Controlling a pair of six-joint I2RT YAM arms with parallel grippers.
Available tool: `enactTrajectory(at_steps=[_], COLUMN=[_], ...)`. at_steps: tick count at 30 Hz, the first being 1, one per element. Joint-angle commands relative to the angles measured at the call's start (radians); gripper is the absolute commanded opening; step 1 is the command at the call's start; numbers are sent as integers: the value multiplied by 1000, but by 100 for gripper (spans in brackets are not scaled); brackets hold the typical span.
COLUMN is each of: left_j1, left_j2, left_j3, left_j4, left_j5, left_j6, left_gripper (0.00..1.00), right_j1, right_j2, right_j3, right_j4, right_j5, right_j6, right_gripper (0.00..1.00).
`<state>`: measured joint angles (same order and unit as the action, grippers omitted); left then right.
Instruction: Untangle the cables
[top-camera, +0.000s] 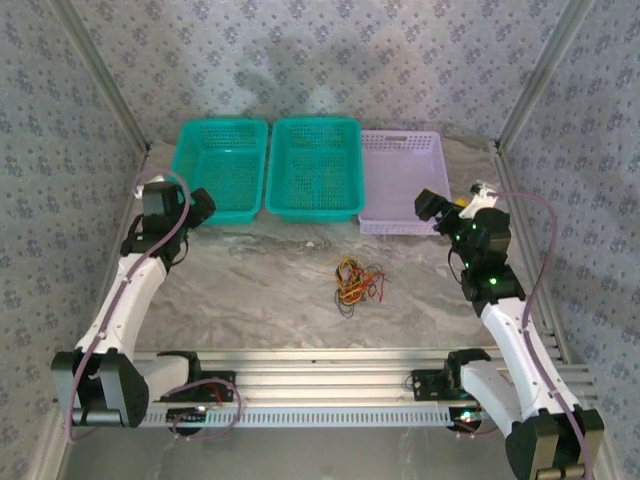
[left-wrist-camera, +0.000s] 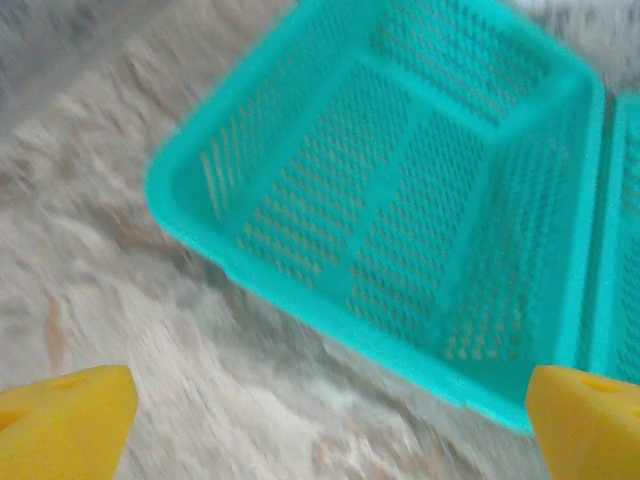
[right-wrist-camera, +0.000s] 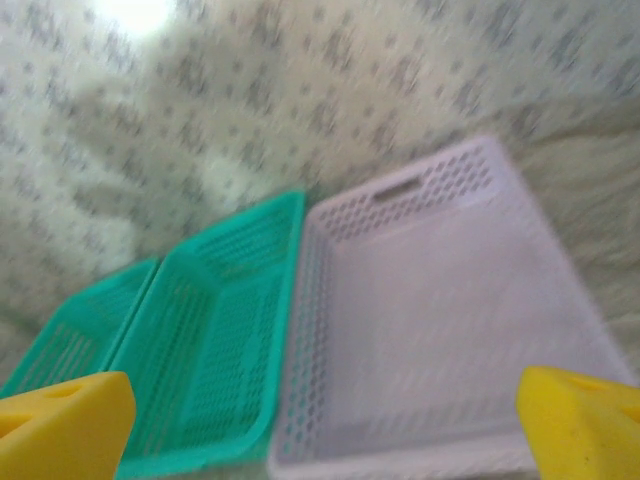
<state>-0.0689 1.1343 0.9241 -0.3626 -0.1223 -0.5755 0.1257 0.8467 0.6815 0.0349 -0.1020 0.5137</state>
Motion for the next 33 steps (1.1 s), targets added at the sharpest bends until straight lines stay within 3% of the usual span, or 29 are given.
enactTrajectory(at_steps=[1, 6, 12, 18, 24, 33], left_j1=[-82, -358, -640, -834, -968, -1005], left_j2=[-26, -48, -27, 76, 196, 235], left_j3=[17, 30, -56, -68, -67, -185], left_j4=[-92, -207, -166, -115, 4, 313], left_j5=[160, 51, 30, 16, 30, 102], left_j6=[-44, -89, -251, -350, -361, -368], left_gripper=[100, 100, 100, 100, 100, 100], right_j1=[77, 319, 524, 666, 682, 585], right_j2=[-4, -66, -128, -103, 0, 134], right_j3=[27, -26, -153, -221, -230, -199], right_j4=[-159, -283, -363, -395, -327, -195], right_j5=[-158, -19, 107, 266, 289, 188], right_j6=[18, -23, 48, 79, 103, 108], right_gripper=[100, 99, 92, 88, 83, 74])
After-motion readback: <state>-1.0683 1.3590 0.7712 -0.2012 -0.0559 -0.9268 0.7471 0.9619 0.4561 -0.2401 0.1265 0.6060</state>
